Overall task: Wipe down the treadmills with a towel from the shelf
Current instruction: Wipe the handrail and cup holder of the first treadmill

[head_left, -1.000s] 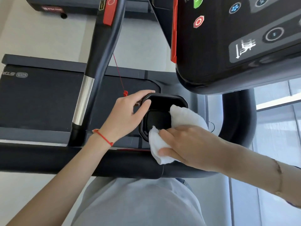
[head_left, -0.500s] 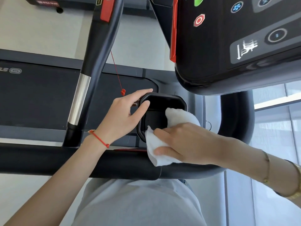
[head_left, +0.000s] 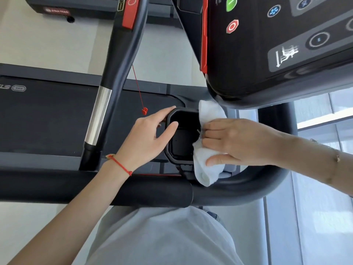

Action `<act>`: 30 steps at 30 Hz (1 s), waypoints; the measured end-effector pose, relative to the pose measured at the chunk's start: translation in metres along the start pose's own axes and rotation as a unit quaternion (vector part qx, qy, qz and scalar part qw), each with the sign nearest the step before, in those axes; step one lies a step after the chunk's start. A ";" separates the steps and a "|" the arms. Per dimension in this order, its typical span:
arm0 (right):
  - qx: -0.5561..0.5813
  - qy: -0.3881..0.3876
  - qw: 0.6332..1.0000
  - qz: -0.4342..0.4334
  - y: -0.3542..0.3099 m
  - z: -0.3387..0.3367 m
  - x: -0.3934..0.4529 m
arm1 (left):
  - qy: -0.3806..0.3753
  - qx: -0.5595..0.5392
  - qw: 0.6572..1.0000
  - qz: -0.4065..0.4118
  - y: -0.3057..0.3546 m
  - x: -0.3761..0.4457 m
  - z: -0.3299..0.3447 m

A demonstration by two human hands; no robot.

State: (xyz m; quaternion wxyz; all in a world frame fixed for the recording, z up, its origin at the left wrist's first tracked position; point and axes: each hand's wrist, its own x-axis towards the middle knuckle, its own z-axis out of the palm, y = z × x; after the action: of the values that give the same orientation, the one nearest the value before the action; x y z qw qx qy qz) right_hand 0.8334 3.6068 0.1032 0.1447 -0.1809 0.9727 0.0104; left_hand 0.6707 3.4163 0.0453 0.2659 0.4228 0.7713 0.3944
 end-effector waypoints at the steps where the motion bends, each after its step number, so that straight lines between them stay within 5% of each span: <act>1: 0.008 0.005 1.000 0.003 -0.005 0.002 0.000 | 0.004 -0.001 1.000 -0.003 0.000 -0.001 0.000; 21: 0.062 0.009 0.996 0.058 -0.032 0.013 -0.005 | 0.046 -0.027 0.998 0.033 -0.007 -0.009 0.004; 30: -0.019 -0.041 0.998 0.047 -0.004 0.003 0.012 | 0.021 -0.015 1.000 0.014 -0.005 -0.010 0.004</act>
State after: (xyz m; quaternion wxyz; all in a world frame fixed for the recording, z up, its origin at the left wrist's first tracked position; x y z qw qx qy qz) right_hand 0.8253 3.5990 0.0976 0.1803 -0.1370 0.9731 0.0432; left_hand 0.6764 3.4074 0.0403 0.2502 0.4207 0.7650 0.4185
